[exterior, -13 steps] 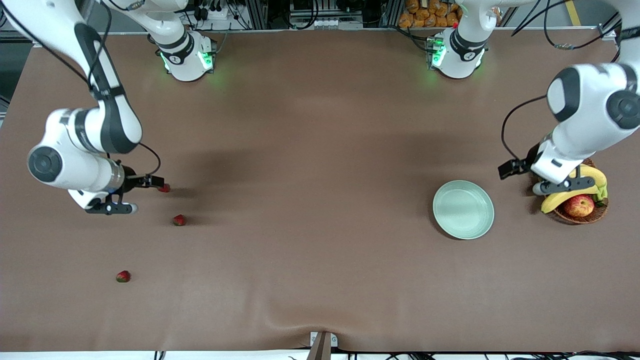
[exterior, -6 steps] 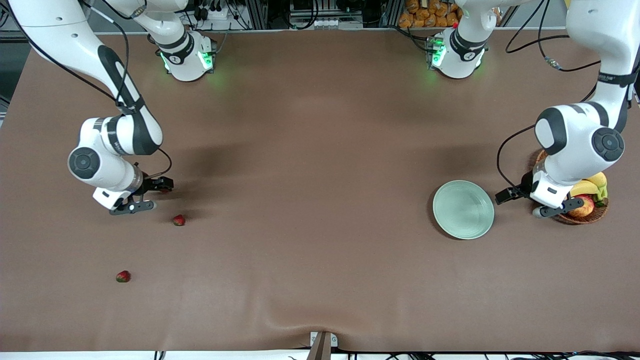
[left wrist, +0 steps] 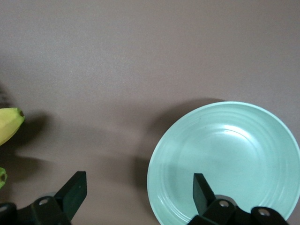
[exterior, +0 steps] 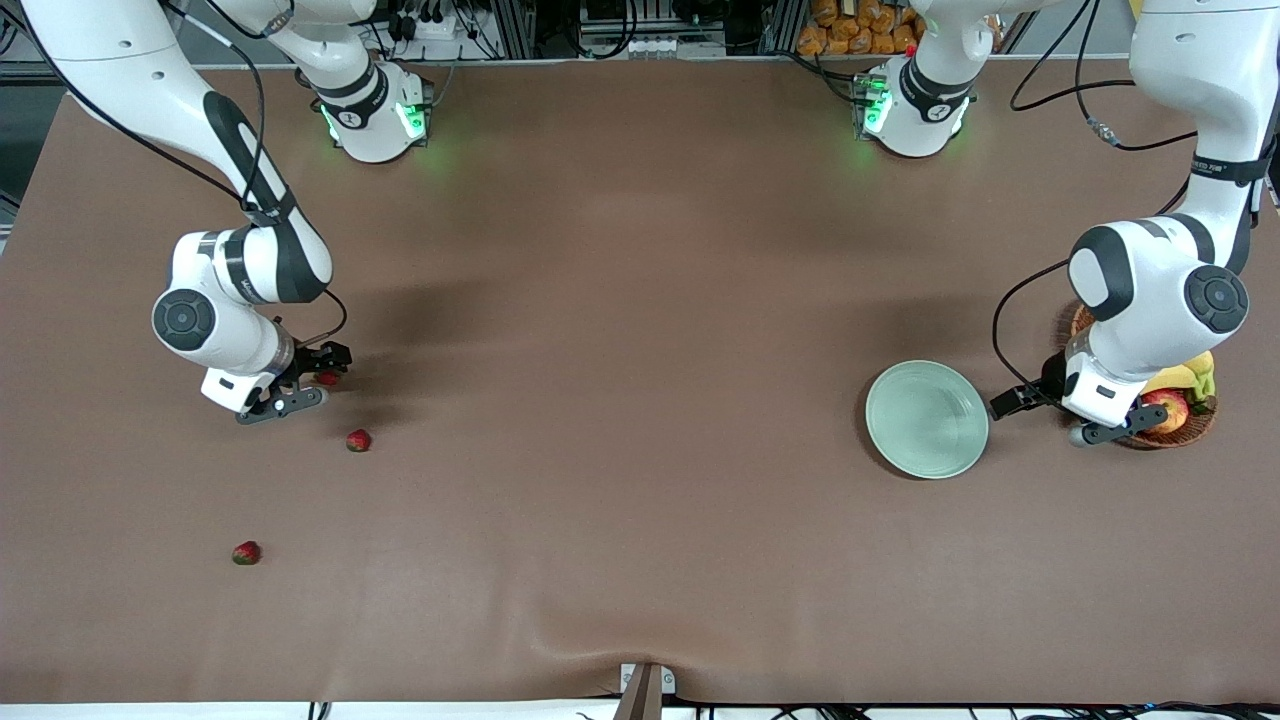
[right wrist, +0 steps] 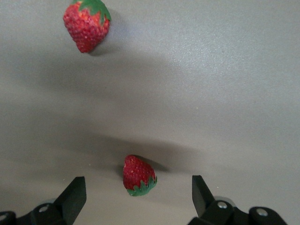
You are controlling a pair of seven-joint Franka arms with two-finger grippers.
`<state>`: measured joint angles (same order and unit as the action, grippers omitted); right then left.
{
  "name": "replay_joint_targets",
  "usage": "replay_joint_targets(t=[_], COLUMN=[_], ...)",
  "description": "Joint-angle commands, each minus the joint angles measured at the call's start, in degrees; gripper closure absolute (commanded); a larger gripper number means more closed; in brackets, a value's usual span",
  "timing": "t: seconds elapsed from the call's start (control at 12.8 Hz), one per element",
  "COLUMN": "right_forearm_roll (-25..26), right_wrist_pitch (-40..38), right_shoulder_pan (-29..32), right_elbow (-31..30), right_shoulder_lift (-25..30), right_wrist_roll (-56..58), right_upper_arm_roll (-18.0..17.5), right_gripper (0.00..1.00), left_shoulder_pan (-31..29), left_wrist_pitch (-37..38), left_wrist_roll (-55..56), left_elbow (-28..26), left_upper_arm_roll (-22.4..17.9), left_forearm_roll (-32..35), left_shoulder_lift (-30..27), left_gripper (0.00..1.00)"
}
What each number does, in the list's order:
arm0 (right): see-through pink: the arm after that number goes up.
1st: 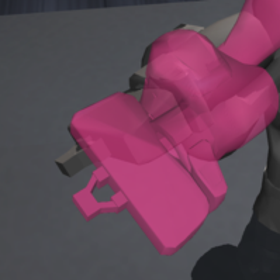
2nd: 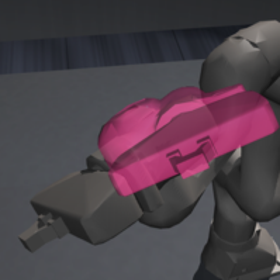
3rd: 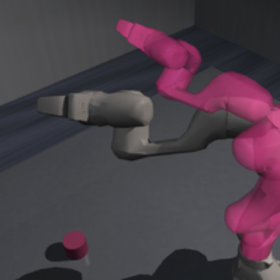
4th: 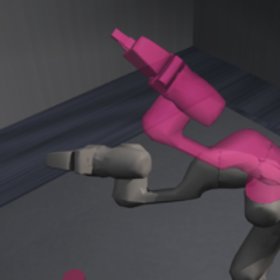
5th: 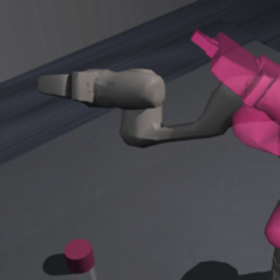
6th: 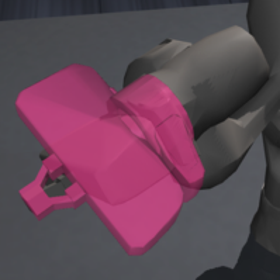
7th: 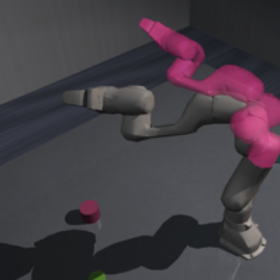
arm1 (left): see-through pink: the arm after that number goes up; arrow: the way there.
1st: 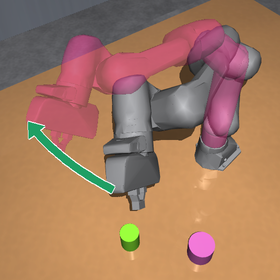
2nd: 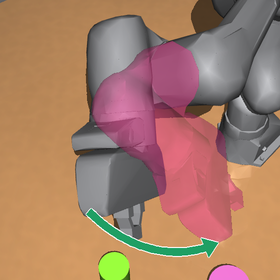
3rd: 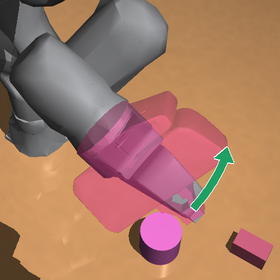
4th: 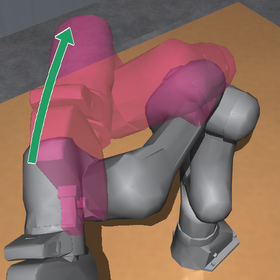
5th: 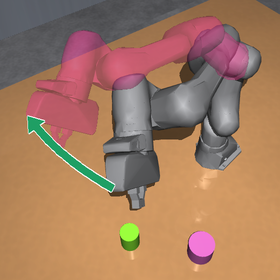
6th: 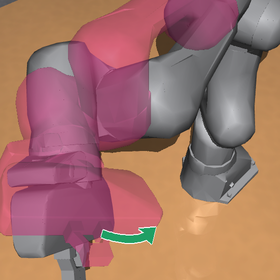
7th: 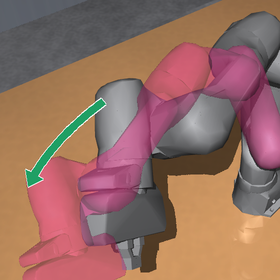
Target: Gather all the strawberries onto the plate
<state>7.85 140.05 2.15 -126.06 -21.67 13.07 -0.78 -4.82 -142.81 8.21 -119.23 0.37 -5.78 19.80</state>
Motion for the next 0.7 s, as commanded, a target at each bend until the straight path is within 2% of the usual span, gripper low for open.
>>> replay_joint_targets(t=[0.0, 0.16, 0.23, 0.55, 0.63], right_forearm_roll=[1.5, 1.5, 1.5, 1.5, 1.5], right_wrist_pitch=[1.6, 2.9, 3.0, 3.5, 3.7], right_shoulder_pan=[0.7, 0.9, 0.9, 1.0, 1.0], right_elbow=[-1.3, -1.4, -1.4, -1.4, -1.4], right_shoulder_lift=[0.1, -0.4, -0.6, -1.1, -1.3], right_wrist_roll=[0.6, 0.6, 0.6, 0.6, 0.6], right_upper_arm_roll=[-0.5, -0.5, -0.5, -0.5, -0.5], right_gripper=[0.02, 0.06, 0.06, 0.14, 0.2], left_shoulder_pan=[0.7, 2.3, 3.1, 7.2, 8.3], left_wrist_pitch=[0.0, 0.0, 0.0, 0.0, 0.2], left_wrist_roll=[2.8, 7.0, 9.3, 16.8, 18.4], left_elbow=[0.6, 0.6, 0.6, 0.7, 1.0], left_upper_arm_roll=[0.3, 0.3, 0.4, 0.4, 0.4], left_forearm_roll=[-0.8, -0.9, -0.9, -0.9, -0.9], left_shoulder_lift=[0.0, 0.0, 0.0, 0.1, 0.1], left_gripper=[0.0, 0.0, 0.05, 0.34, 0.42])
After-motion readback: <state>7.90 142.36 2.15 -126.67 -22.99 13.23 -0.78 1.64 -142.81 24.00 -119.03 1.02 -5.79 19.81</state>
